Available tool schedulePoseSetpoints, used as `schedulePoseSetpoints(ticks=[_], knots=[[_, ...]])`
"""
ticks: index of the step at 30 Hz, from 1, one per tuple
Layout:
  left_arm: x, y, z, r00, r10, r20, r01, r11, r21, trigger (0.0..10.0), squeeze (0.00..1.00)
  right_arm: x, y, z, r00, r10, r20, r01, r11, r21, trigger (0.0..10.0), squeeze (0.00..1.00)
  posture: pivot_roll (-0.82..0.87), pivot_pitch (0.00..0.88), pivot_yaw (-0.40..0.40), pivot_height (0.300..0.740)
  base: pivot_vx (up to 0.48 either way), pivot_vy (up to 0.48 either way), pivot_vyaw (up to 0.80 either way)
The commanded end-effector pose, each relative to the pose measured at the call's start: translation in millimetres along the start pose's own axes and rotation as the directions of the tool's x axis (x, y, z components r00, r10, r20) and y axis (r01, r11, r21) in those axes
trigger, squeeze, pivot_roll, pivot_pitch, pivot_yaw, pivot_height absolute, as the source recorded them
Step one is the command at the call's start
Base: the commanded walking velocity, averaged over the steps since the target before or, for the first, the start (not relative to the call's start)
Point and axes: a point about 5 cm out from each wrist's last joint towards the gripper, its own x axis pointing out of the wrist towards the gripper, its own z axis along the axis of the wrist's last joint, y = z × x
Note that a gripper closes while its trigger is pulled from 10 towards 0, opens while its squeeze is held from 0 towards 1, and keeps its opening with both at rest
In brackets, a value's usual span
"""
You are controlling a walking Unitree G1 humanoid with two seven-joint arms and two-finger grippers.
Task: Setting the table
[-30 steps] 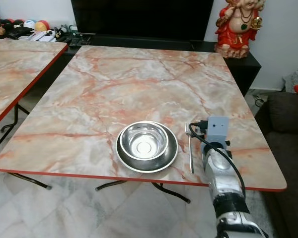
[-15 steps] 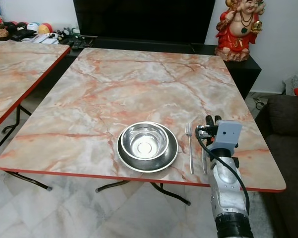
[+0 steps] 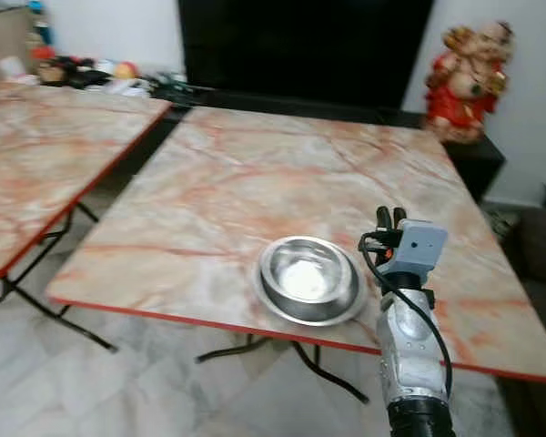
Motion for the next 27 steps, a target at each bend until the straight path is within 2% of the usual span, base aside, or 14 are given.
schedulePoseSetpoints(ticks=[1, 8, 17, 21, 27], knots=[[2.0, -2.9, 6, 1.0, -0.006, 0.017, 0.006, 1.0, 0.007, 10.0, 0.0, -3.3, -6.9, 3, 1.0, -0.017, 0.013, 0.017, 1.0, -0.007, 10.0, 0.0, 0.08, 0.0, -0.026, 0.74, 0.0, 0.48, 0.0], [6.7, -17.0, 17, 0.999, -0.025, 0.036, 0.025, 1.0, 0.012, 10.0, 0.0, -3.8, 3.8, 5, 0.999, 0.015, 0.034, -0.016, 1.0, 0.017, 10.0, 0.0, 0.08, 0.0, -0.028, 0.74, 0.0, 0.48, 0.0], [7.3, -19.0, 19, 0.998, -0.032, 0.045, 0.031, 0.999, 0.016, 10.0, 0.0, -5.2, 15.7, 5, 0.998, 0.043, 0.038, -0.045, 0.998, 0.033, 10.0, 0.0, 0.08, 0.0, -0.028, 0.74, 0.0, 0.48, 0.0], [7.7, -19.9, 21, 0.998, -0.037, 0.056, 0.036, 0.999, 0.018, 10.0, 0.0, -9.8, 26.0, 1, 0.997, 0.068, 0.027, -0.069, 0.996, 0.05, 10.0, 0.0, 0.09, 0.0, -0.027, 0.74, 0.0, 0.48, 0.0], [8.4, -18.0, 27, 0.996, -0.035, 0.077, 0.034, 0.999, 0.016, 10.0, 0.0, -10.1, 31.2, 0, 0.997, 0.079, 0.021, -0.08, 0.996, 0.046, 10.0, 0.0, 0.09, 0.011, -0.026, 0.74, 0.0, 0.48, 0.0]])
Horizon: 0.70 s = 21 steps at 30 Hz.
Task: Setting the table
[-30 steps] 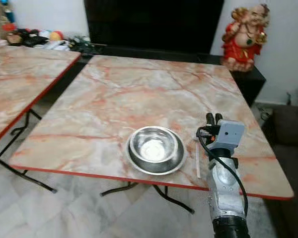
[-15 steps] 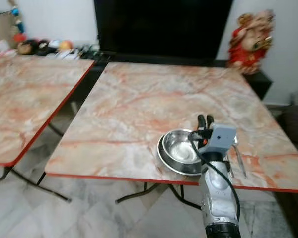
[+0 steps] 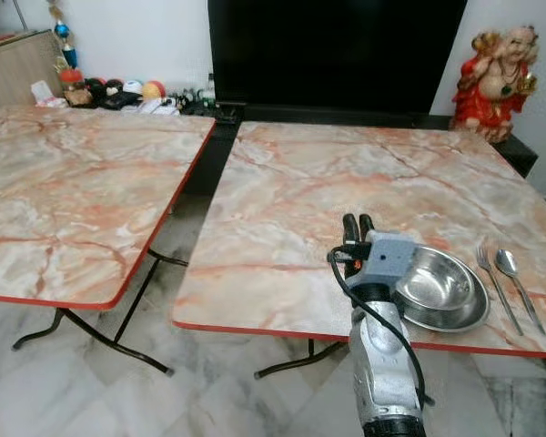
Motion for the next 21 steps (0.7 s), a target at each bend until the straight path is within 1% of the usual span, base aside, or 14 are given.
schedulePoseSetpoints(ticks=[1, 10, 14, 21], knots=[[-1.5, 7.2, -1, 1.0, 0.013, -0.001, -0.013, 1.0, 0.012, 10.0, 0.0, 3.2, 10.0, 3, 1.0, 0.026, 0.006, -0.026, 1.0, 0.006, 10.0, 0.0, 0.09, 0.014, -0.027, 0.74, 0.0, 0.48, 0.0], [-1.1, 8.4, 3, 1.0, 0.015, 0.018, -0.015, 1.0, 0.001, 10.0, 0.0, 4.4, 12.9, 2, 0.999, 0.037, 0.0, -0.037, 0.999, 0.003, 10.0, 0.0, 0.1, 0.039, -0.035, 0.74, 0.0, 0.48, 0.0], [-2.7, 10.6, -3, 1.0, 0.025, -0.005, -0.025, 1.0, -0.01, 10.0, 0.0, -0.5, 20.9, -1, 0.998, 0.065, -0.015, -0.065, 0.998, 0.008, 10.0, 0.0, 0.1, 0.053, -0.039, 0.74, 0.0, 0.48, 0.0], [-5.3, 16.2, -10, 0.999, 0.037, -0.032, -0.037, 0.999, -0.02, 10.0, 0.0, -2.8, 22.0, -6, 0.997, 0.07, -0.034, -0.069, 0.998, 0.009, 10.0, 0.0, 0.1, 0.066, -0.043, 0.74, 0.0, 0.48, 0.0]])
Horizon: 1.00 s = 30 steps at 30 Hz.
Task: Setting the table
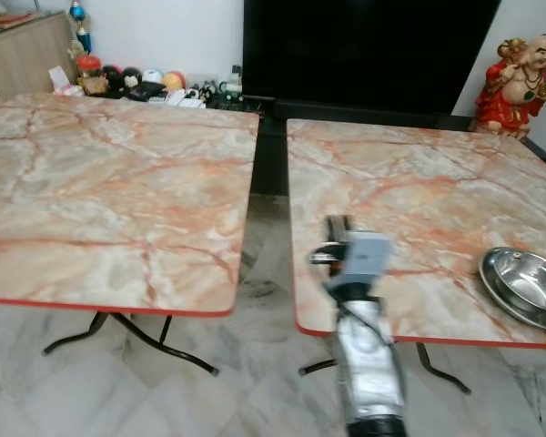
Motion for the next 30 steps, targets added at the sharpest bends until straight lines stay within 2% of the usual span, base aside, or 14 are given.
schedulePoseSetpoints(ticks=[1, 5, 10, 20, 21, 30], knots=[[-0.8, -5.3, -6, 1.0, -0.016, -0.022, 0.015, 1.0, -0.014, 10.0, 0.0, -3.1, -11.5, -2, 0.999, -0.029, -0.016, 0.029, 0.999, -0.017, 10.0, 0.0, 0.1, 0.066, -0.043, 0.74, 0.0, 0.48, 0.0], [-3.2, 0.4, -12, 0.999, -0.005, -0.04, 0.004, 1.0, -0.022, 10.0, 0.0, -6.3, -12.1, -7, 0.999, -0.032, -0.037, 0.031, 0.999, -0.017, 10.0, 0.0, 0.1, 0.076, -0.044, 0.74, 0.0, 0.48, 0.0], [-6.1, 7.3, -18, 0.998, 0.004, -0.059, -0.005, 1.0, -0.017, 10.0, 0.0, -14.8, -14.8, -17, 0.996, -0.052, -0.078, 0.051, 0.999, -0.014, 10.0, 0.0, 0.1, 0.086, -0.043, 0.74, 0.0, 0.0, 0.0], [-6.8, 0.7, -23, 0.997, -0.004, -0.071, 0.004, 1.0, -0.013, 10.0, 0.0, -28.1, -24.3, -35, 0.983, -0.106, -0.153, 0.105, 0.994, -0.013, 10.0, 0.0, 0.1, 0.093, -0.045, 0.74, 0.0, 0.0, 0.0], [-7.4, -1.7, -26, 0.997, -0.007, -0.077, 0.006, 1.0, -0.012, 10.0, 0.0, -34.7, -27.6, -43, 0.975, -0.128, -0.183, 0.124, 0.992, -0.031, 10.0, 0.0, 0.1, 0.094, -0.045, 0.74, 0.0, 0.0, 0.0], [-12.6, 1.0, -39, 0.994, 0.001, -0.107, -0.002, 1.0, -0.014, 10.0, 0.0, -54.1, -38.5, -65, 0.942, -0.207, -0.264, 0.199, 0.978, -0.057, 10.0, 0.0, 0.1, 0.098, -0.045, 0.74, 0.0, 0.0, 0.0]])
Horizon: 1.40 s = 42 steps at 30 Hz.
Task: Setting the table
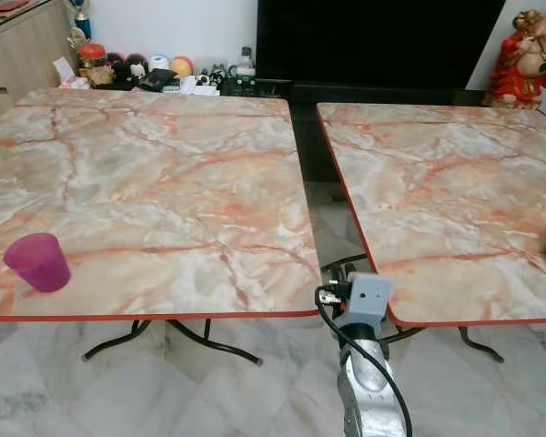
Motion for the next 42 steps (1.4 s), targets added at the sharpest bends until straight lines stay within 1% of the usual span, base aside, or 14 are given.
schedulePoseSetpoints(ticks=[1, 8, 11, 19, 21, 24, 25, 26, 29, 31, 32, 36, 39, 42], knots=[[-3.4, 3.0, -11, 0.999, 0.004, -0.036, -0.004, 1.0, 0.0, 10.0, 0.0, -3.4, -7.0, -8, 0.999, -0.033, -0.024, 0.033, 0.999, -0.014, 10.0, 0.0, 0.1, 0.1, -0.046, 0.74, 0.0, 0.0, 0.0], [-4.8, 6.3, -14, 0.999, 0.009, -0.04, -0.009, 1.0, -0.002, 10.0, 0.0, -14.1, -13.1, -35, 0.988, -0.06, -0.139, 0.062, 0.998, 0.007, 10.0, 0.0, 0.1, 0.101, -0.047, 0.74, 0.0, 0.0, 0.0], [-3.6, 5.5, -11, 0.999, 0.009, -0.035, -0.009, 1.0, -0.002, 10.0, 0.0, -21.5, -17.2, -55, 0.971, -0.075, -0.225, 0.086, 0.996, 0.038, 10.0, 0.0, 0.1, 0.101, -0.047, 0.74, 0.0, 0.0, 0.0], [-0.6, 0.8, -4, 1.0, 0.006, -0.026, -0.006, 1.0, -0.002, 10.0, 0.0, -33.9, -17.8, -84, 0.932, -0.072, -0.356, 0.103, 0.992, 0.067, 10.0, 0.0, 0.11, 0.103, -0.046, 0.74, 0.0, 0.0, 0.0], [-0.7, 1.1, -4, 1.0, 0.013, -0.025, -0.013, 1.0, 0.001, 10.0, 0.0, -38.5, -16.7, -94, 0.91, -0.062, -0.409, 0.089, 0.995, 0.048, 10.0, 0.0, 0.1, 0.102, -0.043, 0.74, 0.0, 0.0, 0.0], [-1.6, 4.2, -6, 0.999, 0.042, -0.024, -0.043, 0.998, -0.053, 10.0, 0.0, -44.6, -15.8, -104, 0.887, -0.048, -0.46, 0.071, 0.997, 0.035, 10.0, 0.0, 0.11, 0.1, -0.041, 0.74, 0.0, 0.0, 0.0], [-4.1, 14.4, -8, 0.996, 0.091, -0.017, -0.092, 0.993, -0.076, 10.0, 0.0, -53.3, -15.5, -115, 0.852, -0.041, -0.522, 0.059, 0.998, 0.019, 10.0, 0.0, 0.12, 0.1, -0.04, 0.74, 0.0, 0.0, 0.0], [-3.8, 17.3, -5, 0.994, 0.112, -0.007, -0.112, 0.99, -0.087, 10.0, 0.0, -57.0, -15.2, -120, 0.837, -0.04, -0.545, 0.063, 0.998, 0.024, 10.0, 0.0, 0.12, 0.101, -0.039, 0.74, 0.0, 0.0, 0.0], [-0.2, 24.0, 15, 0.979, 0.197, 0.056, -0.186, 0.97, -0.156, 10.0, 0.0, -70.1, -14.1, -133, 0.788, -0.033, -0.615, 0.066, 0.997, 0.031, 10.0, 0.0, 0.12, 0.105, -0.036, 0.74, 0.0, 0.0, 0.0], [0.1, 25.1, 18, 0.976, 0.207, 0.069, -0.194, 0.967, -0.168, 10.0, 0.0, -72.2, -14.4, -134, 0.781, -0.031, -0.624, 0.059, 0.998, 0.024, 10.0, 0.0, 0.13, 0.104, -0.034, 0.74, 0.0, 0.0, 0.0], [0.1, 28.4, 27, 0.968, 0.222, 0.121, -0.196, 0.962, -0.191, 10.0, 0.0, -78.5, -18.3, -140, 0.757, -0.052, -0.651, 0.078, 0.997, 0.012, 10.0, 0.0, 0.13, 0.103, -0.032, 0.74, 0.0, 0.0, 0.0], [-2.5, 28.7, 41, 0.947, 0.193, 0.256, -0.157, 0.975, -0.154, 10.0, 0.0, -96.7, -24.0, -152, 0.689, -0.061, -0.722, 0.048, 0.998, -0.038, 10.0, 0.0, 0.13, 0.105, -0.023, 0.74, 0.0, 0.0, 0.0], [-7.3, 28.8, 45, 0.923, 0.175, 0.342, -0.125, 0.979, -0.164, 10.0, 0.0, -108.8, -27.8, -159, 0.651, -0.069, -0.756, 0.05, 0.998, -0.048, 10.0, 0.0, 0.14, 0.106, -0.027, 0.74, 0.0, 0.0, 0.0], [-12.7, 23.0, 52, 0.89, 0.133, 0.437, -0.092, 0.989, -0.115, 10.0, 0.0, -108.0, -33.3, -158, 0.658, -0.102, -0.747, 0.116, 0.993, -0.033, 10.0, 0.0, 0.15, 0.111, -0.023, 0.74, 0.0, 0.0, 0.0]])
